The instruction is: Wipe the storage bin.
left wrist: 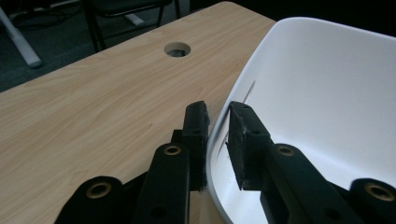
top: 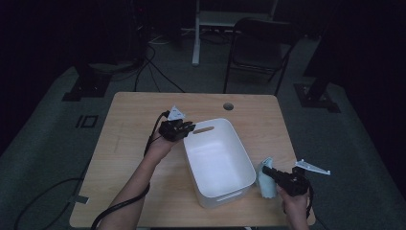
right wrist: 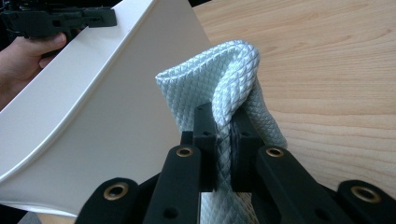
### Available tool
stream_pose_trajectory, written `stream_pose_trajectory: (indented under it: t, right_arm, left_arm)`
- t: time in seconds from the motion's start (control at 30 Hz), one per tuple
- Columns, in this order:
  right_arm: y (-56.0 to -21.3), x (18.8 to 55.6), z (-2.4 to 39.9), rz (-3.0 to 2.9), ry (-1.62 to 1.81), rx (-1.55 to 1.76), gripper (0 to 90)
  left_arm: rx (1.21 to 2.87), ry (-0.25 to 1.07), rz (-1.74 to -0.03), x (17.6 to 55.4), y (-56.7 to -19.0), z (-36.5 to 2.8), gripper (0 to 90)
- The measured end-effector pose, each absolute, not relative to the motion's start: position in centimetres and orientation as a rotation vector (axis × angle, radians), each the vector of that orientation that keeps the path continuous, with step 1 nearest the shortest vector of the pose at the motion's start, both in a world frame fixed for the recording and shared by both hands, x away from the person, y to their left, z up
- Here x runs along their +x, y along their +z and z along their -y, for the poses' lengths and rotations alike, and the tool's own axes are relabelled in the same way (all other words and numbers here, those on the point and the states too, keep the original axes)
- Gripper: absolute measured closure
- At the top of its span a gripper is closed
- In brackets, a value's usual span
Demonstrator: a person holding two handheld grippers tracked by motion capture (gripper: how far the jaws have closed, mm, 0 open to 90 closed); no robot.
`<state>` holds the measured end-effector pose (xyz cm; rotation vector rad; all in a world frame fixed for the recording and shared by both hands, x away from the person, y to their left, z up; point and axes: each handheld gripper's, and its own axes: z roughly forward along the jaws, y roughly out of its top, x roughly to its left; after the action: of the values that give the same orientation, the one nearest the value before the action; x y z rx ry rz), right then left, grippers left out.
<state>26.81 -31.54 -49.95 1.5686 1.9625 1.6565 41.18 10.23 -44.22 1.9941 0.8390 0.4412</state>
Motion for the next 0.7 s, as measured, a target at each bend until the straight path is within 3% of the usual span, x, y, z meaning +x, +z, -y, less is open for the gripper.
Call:
stream_pose_trajectory:
  t: [0.2, 0.37, 0.7]
  right_arm:
    - [-49.9, 26.8, 31.6, -1.958, 1.658, 1.571, 83.9]
    - [-49.9, 26.8, 31.7, -1.957, 1.654, 1.573, 83.8]
    - [-50.0, 26.8, 31.1, -1.976, 1.649, 1.572, 83.8]
  left_arm:
    - [1.990, 0.439, -0.844, 40.4, -44.3, -11.3, 84.7]
    - [1.975, 0.474, -0.903, 39.4, -44.3, -12.5, 84.3]
    - [1.930, 0.491, -0.861, 39.8, -44.2, -12.9, 80.1]
